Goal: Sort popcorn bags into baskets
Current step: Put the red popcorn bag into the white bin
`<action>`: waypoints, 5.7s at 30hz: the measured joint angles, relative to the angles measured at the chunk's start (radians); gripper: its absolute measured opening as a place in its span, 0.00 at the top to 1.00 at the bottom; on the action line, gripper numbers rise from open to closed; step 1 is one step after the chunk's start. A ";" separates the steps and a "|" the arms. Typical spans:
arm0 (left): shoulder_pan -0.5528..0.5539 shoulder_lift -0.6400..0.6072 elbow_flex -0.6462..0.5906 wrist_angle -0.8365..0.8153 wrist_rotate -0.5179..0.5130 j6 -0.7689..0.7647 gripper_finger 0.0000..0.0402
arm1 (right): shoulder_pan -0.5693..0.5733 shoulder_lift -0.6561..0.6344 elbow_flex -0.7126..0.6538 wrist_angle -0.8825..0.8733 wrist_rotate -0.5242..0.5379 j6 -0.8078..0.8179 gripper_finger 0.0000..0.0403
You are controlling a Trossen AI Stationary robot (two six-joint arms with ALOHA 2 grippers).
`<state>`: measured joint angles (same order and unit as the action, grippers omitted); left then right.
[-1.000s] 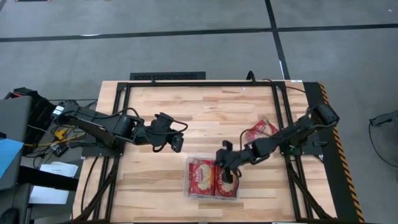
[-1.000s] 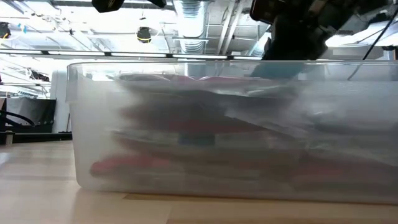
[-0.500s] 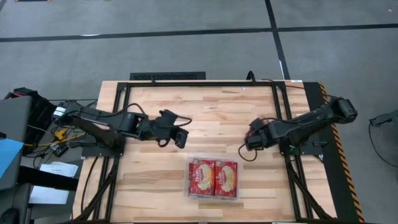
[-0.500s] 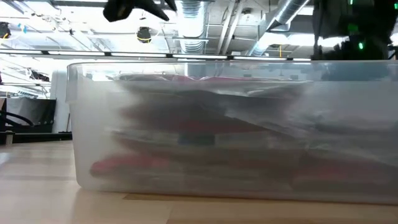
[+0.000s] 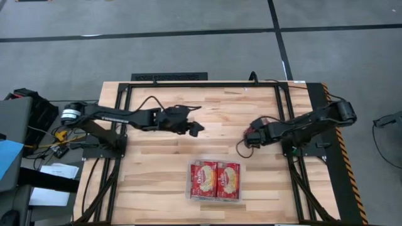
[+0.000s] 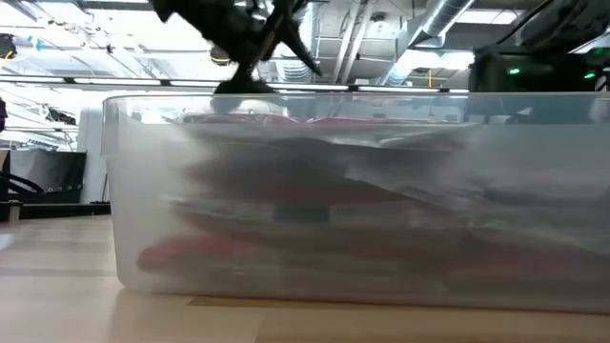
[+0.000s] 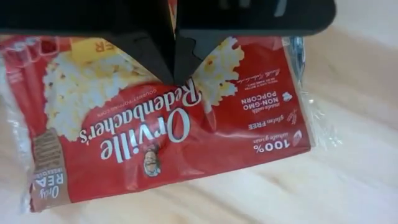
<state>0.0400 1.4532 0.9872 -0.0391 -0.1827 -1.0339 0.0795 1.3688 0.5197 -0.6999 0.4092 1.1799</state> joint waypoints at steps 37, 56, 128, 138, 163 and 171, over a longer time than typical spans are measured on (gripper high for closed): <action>0.110 0.300 -0.024 0.173 0.258 -0.149 0.42 | 0.041 0.186 0.228 0.397 -0.207 -0.597 0.96; 0.076 0.443 -0.022 0.260 0.182 -0.225 0.42 | -0.017 0.211 0.300 0.571 -0.328 -0.714 0.97; -0.548 0.429 0.278 0.296 -0.547 -0.471 0.97 | 0.279 -0.482 0.263 0.055 0.090 -0.323 0.97; -0.548 0.634 0.619 -0.037 -0.513 -0.639 0.97 | 0.382 -0.487 0.261 0.024 0.091 -0.322 0.92; -0.544 0.712 0.739 -0.179 -0.397 -0.787 0.93 | 0.479 -0.486 0.261 -0.023 0.125 -0.323 0.94; -0.540 0.710 0.739 -0.179 -0.388 -0.758 0.69 | 0.478 -0.486 0.261 -0.023 0.124 -0.323 0.93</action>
<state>-0.4995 2.1635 1.7260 -0.2176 -0.5704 -1.7918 0.5579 0.8825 0.7803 -0.7231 0.5335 0.8571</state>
